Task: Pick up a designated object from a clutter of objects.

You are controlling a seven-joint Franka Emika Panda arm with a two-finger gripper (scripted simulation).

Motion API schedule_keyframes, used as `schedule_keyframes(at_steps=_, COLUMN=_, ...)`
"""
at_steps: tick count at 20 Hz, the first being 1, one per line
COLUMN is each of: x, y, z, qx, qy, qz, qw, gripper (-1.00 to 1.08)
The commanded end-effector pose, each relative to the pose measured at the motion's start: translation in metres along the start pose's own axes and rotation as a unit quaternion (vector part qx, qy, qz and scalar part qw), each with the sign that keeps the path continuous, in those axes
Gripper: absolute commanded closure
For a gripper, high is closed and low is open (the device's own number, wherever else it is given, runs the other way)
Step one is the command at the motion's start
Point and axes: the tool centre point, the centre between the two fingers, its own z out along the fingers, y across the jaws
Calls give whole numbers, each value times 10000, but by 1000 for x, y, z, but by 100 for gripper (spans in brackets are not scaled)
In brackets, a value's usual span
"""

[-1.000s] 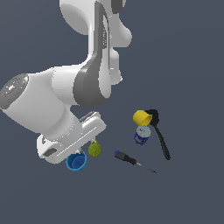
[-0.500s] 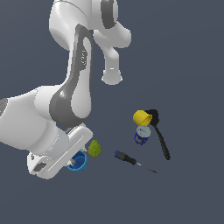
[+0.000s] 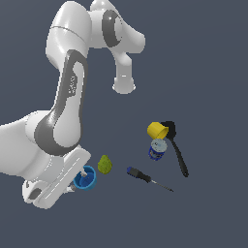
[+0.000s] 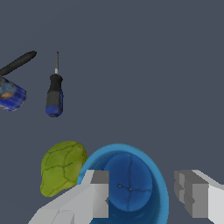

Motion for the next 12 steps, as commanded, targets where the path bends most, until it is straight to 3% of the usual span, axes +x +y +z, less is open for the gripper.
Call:
schedule_keyframes(at_steps=1, x=-6, y=8, z=4, qx=6, qy=102, qz=-167, qw=9998, gripper=-20)
schedule_keyframes(at_steps=12, x=-22, y=25, z=13, qx=1, qy=324, qz=-513, qw=9982, gripper=-20)
